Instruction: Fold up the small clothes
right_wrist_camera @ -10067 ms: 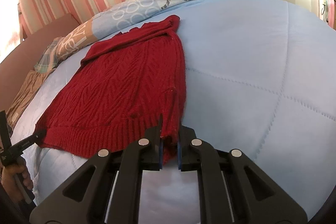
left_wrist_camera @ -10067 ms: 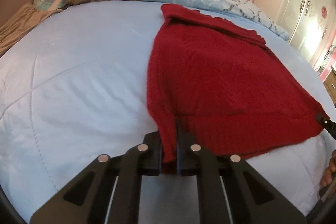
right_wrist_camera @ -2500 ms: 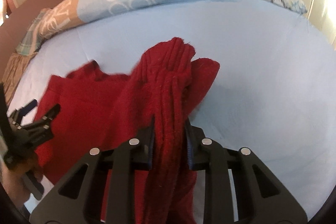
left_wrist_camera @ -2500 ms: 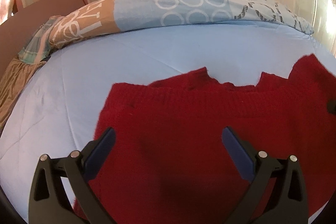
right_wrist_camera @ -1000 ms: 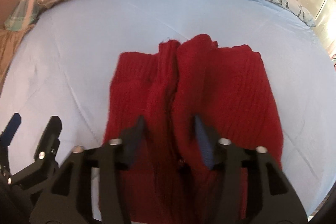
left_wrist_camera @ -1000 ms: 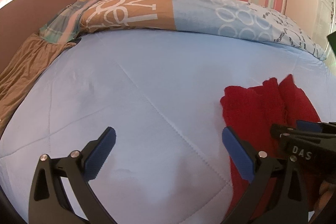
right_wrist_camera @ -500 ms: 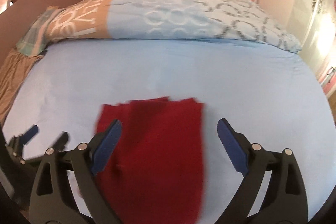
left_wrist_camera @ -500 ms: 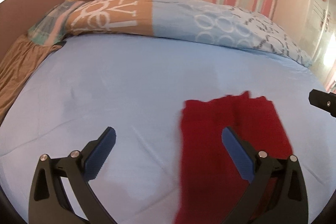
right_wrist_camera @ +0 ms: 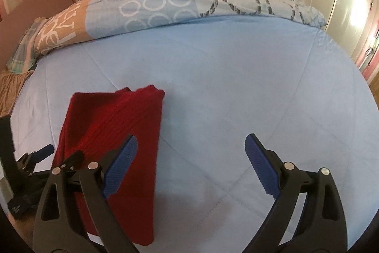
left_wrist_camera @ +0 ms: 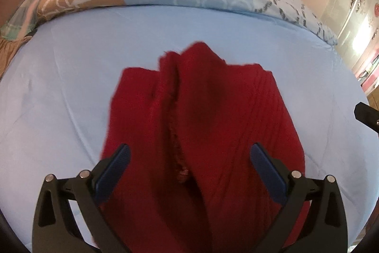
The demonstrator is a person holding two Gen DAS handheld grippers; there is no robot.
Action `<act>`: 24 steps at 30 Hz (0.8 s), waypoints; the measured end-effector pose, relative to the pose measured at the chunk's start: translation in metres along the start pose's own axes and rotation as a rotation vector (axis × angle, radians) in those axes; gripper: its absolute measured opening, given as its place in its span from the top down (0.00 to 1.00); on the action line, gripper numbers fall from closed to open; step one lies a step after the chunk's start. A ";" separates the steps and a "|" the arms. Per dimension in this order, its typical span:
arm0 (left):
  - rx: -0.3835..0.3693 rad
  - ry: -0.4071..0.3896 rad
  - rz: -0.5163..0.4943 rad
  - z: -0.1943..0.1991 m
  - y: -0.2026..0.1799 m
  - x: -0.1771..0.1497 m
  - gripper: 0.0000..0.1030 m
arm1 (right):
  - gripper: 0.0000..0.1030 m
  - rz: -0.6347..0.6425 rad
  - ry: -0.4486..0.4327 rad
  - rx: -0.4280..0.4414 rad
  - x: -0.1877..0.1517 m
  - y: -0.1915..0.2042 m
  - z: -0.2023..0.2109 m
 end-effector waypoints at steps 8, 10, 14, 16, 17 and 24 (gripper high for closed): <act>-0.014 -0.023 -0.082 0.008 -0.014 0.000 0.70 | 0.10 0.030 0.009 0.021 -0.012 0.005 -0.006; 0.007 -0.046 -0.118 0.019 -0.012 0.003 0.72 | 0.10 0.044 0.006 0.037 -0.014 0.014 -0.005; 0.052 -0.099 -0.176 0.041 -0.003 0.011 0.73 | 0.10 0.070 -0.002 0.067 -0.012 0.036 -0.002; 0.074 -0.127 -0.182 0.053 0.010 0.016 0.73 | 0.10 0.090 -0.012 0.077 -0.011 0.051 0.000; 0.083 -0.137 -0.192 0.058 0.017 0.018 0.73 | 0.10 0.108 -0.015 0.083 -0.011 0.061 0.000; 0.172 -0.038 -0.231 0.004 0.059 -0.020 0.34 | 0.10 0.243 0.052 0.043 -0.045 0.113 -0.043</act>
Point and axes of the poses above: each gripper's, at about its wrist camera, not at the fingertips, and z roughly against the way its jaws point, y to its left, x to its top, the point moved 1 cm from there along -z, roughly the way its jaws point, and after that the axes turned 3 degrees about z, right-handed, at the moved point
